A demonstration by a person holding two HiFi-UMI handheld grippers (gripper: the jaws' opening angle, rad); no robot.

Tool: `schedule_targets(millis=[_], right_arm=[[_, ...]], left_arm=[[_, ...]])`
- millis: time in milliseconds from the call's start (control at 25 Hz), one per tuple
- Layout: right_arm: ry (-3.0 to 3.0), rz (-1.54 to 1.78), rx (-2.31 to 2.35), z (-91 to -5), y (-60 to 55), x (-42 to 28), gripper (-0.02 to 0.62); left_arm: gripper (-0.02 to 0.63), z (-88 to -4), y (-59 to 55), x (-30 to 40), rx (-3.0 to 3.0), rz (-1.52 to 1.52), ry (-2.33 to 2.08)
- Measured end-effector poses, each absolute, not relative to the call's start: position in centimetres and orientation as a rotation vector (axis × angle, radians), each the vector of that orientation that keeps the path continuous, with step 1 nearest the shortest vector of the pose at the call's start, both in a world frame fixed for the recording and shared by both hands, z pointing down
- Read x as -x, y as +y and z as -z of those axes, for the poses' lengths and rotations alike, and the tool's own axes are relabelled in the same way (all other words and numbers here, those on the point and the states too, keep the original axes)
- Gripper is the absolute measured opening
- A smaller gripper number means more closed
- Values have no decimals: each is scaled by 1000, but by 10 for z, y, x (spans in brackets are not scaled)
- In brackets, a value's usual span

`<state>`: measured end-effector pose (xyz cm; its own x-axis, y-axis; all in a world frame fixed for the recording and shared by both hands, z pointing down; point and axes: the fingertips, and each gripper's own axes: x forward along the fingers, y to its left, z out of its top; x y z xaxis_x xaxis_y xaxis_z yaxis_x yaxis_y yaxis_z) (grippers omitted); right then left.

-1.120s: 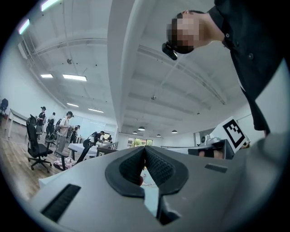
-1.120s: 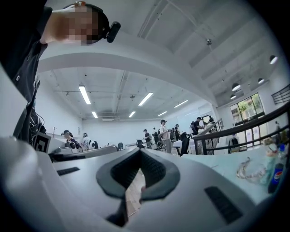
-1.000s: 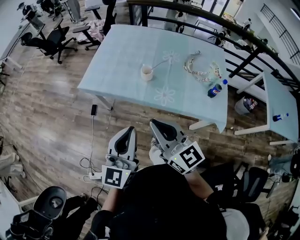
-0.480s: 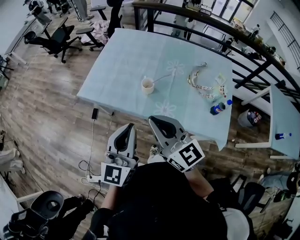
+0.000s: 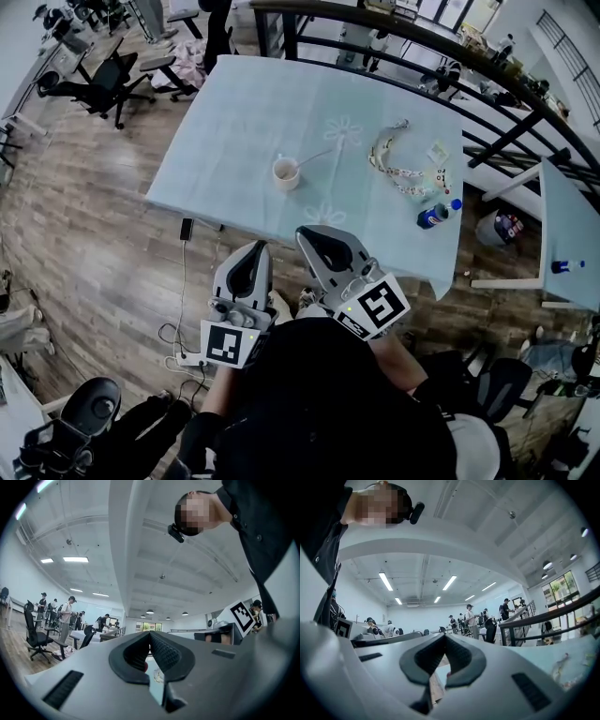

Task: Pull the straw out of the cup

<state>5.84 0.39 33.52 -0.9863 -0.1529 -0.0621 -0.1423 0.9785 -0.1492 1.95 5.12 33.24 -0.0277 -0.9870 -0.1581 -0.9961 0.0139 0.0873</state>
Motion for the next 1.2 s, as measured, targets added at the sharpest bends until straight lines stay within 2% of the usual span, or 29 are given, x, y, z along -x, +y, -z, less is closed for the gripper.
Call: schedule_targets(millis=[560,1200], right_arm=[[3048,232,508,-352,-63,-48,9],[2965,255,988,-356,-154,35,9]], left_arm=[[14,-344,-24,7,2339,-293,2045],[14,-348,-135,101,2640,-313,1703]])
